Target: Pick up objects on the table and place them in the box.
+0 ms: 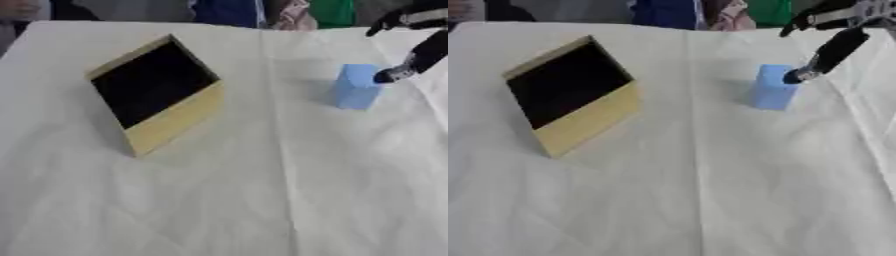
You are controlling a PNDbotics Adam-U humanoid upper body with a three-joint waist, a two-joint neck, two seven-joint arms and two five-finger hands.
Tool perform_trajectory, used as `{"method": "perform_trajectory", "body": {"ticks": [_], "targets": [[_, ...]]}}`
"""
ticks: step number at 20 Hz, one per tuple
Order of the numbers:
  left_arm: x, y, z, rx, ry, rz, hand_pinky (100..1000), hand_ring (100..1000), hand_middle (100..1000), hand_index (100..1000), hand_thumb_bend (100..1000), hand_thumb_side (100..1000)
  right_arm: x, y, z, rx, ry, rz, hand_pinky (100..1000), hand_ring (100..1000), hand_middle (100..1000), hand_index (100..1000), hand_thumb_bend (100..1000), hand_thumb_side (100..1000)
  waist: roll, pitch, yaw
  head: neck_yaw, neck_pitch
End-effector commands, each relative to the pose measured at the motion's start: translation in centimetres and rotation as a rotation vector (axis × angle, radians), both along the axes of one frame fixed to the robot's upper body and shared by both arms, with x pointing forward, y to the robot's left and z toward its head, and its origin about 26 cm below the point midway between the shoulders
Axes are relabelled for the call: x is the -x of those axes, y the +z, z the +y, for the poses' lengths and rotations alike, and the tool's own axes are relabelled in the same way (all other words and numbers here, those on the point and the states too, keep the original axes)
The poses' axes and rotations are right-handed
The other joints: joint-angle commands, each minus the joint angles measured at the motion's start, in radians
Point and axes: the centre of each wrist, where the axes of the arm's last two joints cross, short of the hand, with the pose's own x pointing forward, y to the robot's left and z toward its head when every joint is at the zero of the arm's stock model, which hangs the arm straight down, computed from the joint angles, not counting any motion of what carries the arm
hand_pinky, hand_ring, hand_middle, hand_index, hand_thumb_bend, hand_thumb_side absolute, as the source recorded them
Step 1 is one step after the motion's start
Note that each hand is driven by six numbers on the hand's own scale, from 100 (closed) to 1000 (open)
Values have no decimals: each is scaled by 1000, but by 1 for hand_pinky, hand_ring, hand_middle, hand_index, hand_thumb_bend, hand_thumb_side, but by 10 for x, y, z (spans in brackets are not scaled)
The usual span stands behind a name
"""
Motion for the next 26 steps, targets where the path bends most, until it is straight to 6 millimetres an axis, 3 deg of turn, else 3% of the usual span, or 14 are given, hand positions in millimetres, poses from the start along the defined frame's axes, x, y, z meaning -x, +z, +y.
{"method": "perform_trajectory", "body": {"ticks": [1,3,10,26], "targets": [[3,12,1,-39,2,-33,674,609,626,867,100,894,3,13,-3,-9,-13,-29,974,992,1000,1000,331,468,3,-21,3,2,-10],[3,12,1,-40,2,-33,674,609,626,867,100,893,1,12,-3,-21,-21,-22,971,987,1000,1000,323,472,3,-20,3,2,-10],[3,13,0,-41,1,-36,673,609,627,868,100,890,-2,9,-1,-23,-50,-15,954,960,876,989,311,520,3,-19,5,2,-8],[3,13,0,-39,1,-39,672,608,626,868,100,878,-16,-5,-4,2,-85,22,995,993,929,1000,394,625,4,-11,7,0,-14]]}}
